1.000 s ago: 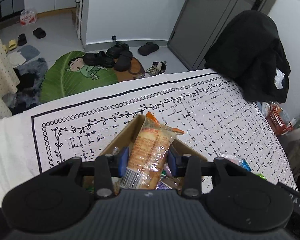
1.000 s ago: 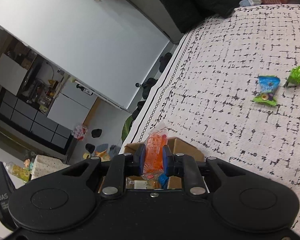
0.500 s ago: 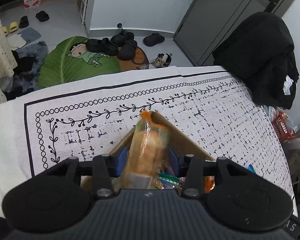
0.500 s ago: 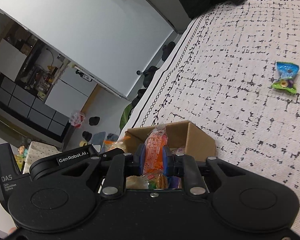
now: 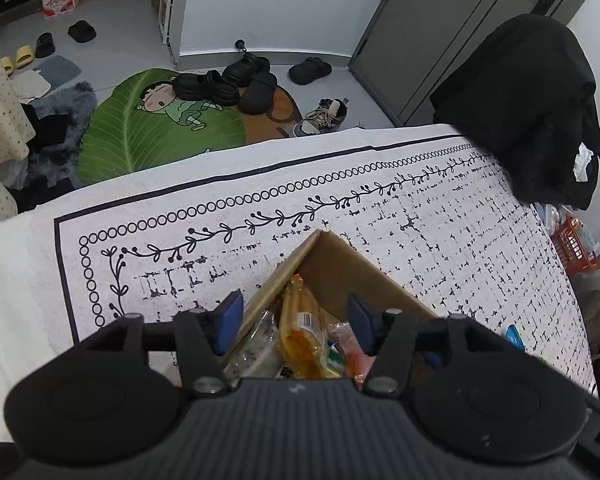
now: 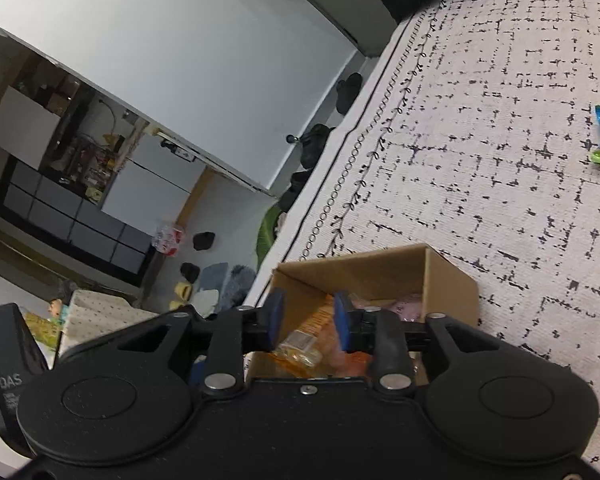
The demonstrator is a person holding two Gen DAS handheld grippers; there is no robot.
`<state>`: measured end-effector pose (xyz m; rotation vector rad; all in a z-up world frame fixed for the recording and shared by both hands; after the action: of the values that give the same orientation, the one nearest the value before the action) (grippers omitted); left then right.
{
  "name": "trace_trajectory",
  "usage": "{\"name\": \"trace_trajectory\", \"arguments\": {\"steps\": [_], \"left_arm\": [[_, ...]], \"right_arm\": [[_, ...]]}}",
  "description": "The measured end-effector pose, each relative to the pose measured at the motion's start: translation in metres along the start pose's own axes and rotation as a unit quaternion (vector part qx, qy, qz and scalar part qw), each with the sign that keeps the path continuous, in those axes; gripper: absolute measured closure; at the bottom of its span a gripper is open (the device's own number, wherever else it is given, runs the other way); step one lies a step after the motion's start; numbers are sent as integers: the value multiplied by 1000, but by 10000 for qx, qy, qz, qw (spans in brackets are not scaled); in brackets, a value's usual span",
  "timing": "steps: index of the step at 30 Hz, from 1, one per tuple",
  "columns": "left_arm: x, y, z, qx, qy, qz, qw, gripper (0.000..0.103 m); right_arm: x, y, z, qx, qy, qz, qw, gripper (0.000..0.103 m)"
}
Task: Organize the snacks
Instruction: 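Open the left gripper over the box while the right gripper releases the orange candy inside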
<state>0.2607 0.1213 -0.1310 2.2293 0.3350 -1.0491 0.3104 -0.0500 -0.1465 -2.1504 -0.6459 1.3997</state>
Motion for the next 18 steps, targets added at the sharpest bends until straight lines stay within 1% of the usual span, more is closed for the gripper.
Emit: {"name": "trace_trajectory", "arguments": {"steps": [2, 4, 6, 8, 10, 13, 15, 18], "left_arm": [[-1, 2, 0, 15, -13, -10, 10000, 37], [-2, 3, 1, 52, -25, -21, 10000, 34], [-3, 5, 3, 83, -39, -13, 10000, 30], [-6, 8, 5, 99, -31, 28, 9999, 24], [-8, 11, 7, 121, -26, 29, 9999, 23], [-12, 17, 12, 141, -46, -31, 9999, 21], [-15, 23, 15, 177, -29, 3, 9998, 21], [-19, 32, 21, 270, 9, 35, 9996, 17]], "right_arm": [[-3, 1, -1, -14, 32, 47, 10000, 71], [-4, 4, -2, 26, -4, 90, 10000, 70], [-5, 7, -3, 54, -15, 143, 9999, 66], [-9, 10, -5, 59, 8, 259, 9996, 57], [-14, 13, -7, 82, 30, 337, 9994, 55], [-24, 19, -11, 134, 89, 393, 9991, 47], [-30, 23, -14, 145, 147, 455, 9988, 44], [-40, 30, -17, 161, 226, 523, 9982, 34]]}}
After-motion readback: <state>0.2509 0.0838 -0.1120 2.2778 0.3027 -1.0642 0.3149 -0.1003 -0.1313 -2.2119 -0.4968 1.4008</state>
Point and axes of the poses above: each gripper's, at about its wrist camera, not at the fingertips, and x roughly the way its jaws point, y to its right, z to its underside, the point moved 1 cm from there along x, roughly the way its jaws point, and after that the axes turned 12 degrees about z, right-handed, at the moved point
